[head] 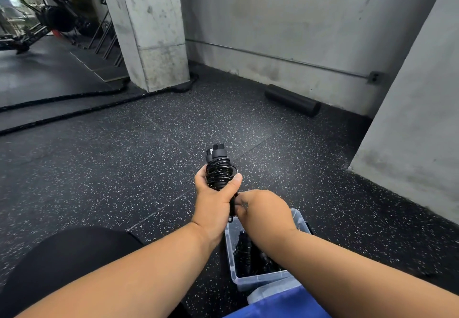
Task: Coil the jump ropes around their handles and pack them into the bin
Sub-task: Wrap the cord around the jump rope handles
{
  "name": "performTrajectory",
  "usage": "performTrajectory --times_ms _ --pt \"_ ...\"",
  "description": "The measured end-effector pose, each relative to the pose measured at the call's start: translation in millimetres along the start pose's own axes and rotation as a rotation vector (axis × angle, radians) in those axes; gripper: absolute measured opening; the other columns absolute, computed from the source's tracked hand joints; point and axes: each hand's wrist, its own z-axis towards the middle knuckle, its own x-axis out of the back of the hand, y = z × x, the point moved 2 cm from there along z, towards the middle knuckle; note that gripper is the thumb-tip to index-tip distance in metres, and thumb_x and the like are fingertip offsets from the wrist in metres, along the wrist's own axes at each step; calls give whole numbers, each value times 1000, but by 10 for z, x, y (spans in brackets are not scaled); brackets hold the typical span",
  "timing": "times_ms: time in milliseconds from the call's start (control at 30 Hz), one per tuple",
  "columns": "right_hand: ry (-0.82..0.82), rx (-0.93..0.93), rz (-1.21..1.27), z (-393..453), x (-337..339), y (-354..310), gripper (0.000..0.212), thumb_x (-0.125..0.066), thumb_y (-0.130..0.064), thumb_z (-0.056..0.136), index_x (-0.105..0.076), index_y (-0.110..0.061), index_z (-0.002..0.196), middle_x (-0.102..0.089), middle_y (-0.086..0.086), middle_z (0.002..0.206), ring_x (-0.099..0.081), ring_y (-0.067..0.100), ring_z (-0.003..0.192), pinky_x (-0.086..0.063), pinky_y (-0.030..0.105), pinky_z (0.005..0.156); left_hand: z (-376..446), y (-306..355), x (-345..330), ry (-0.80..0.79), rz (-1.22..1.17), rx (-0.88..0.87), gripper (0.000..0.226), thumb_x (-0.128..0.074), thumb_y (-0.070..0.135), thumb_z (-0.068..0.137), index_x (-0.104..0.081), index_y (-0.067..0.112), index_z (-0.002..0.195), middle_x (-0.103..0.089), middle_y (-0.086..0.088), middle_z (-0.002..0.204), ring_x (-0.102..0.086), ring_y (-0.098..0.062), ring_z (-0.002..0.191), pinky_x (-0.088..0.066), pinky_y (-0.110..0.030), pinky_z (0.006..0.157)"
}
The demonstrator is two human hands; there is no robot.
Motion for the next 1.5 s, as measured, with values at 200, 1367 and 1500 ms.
performTrajectory --times_ms 200,1367,1500 --pt "-51 -111 283 10 -60 78 29 -60 -23 88 -54 -26 60 -56 -5 62 -50 14 61 -42 31 61 4 -39 9 -22 31 16 66 -81 18 91 -39 37 140 -71 -1 116 -68 -15 99 -56 -37 91" --pt "-224 166 354 238 929 275 16 -72 -15 86 -62 -20 74 -58 -8 58 -45 6 51 -40 23 51 316 188 182 -88 195 36 80 -84 17 79 -43 44 142 -69 -7 121 -71 -29 101 -63 -52 83" --pt "-136 172 390 256 999 324 14 -69 -19 96 -70 -28 86 -60 -11 65 -45 2 53 -39 20 52 325 260 196 -186 82 138 78 -81 16 78 -47 39 144 -69 -9 120 -66 -23 98 -55 -41 76"
